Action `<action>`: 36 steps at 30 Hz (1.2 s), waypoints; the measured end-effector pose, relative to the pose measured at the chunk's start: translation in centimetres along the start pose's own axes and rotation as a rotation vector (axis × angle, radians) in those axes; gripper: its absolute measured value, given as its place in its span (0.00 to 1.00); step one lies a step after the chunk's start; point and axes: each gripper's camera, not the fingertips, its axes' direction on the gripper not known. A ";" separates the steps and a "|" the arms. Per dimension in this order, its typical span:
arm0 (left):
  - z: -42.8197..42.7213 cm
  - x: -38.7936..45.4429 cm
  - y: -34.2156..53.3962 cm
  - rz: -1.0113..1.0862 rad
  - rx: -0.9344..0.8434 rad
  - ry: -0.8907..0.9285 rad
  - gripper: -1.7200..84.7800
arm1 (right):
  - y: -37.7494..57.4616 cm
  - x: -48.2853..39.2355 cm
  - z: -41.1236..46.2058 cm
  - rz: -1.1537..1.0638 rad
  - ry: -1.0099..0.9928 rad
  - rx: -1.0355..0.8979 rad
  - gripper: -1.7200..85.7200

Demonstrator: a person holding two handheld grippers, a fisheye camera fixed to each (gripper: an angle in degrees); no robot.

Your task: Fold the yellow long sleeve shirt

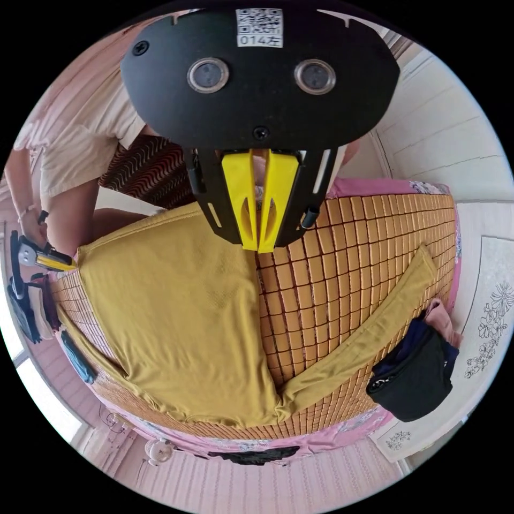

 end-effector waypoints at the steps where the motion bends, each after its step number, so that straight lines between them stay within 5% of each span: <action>1: -0.5 -0.2 0.4 -0.001 0.021 0.020 0.01 | 0.1 -0.4 0.5 0.020 -0.001 -0.001 0.04; 13: -1.2 -4.8 4.7 0.046 -0.099 0.050 0.01 | -0.3 -5.0 3.8 0.032 0.101 -0.078 0.04; 17: -6.0 -12.0 8.7 -0.103 0.121 0.176 0.01 | 0.2 -6.4 2.5 0.034 0.079 -0.039 0.02; 24: -11.4 -29.7 16.3 -0.581 0.595 -0.062 0.08 | -4.1 -12.0 0.2 -0.084 -0.106 0.112 0.03; 36: -10.3 -42.7 22.9 -0.769 0.668 -0.119 0.11 | -20.9 -39.1 4.0 -0.756 -0.274 0.116 0.07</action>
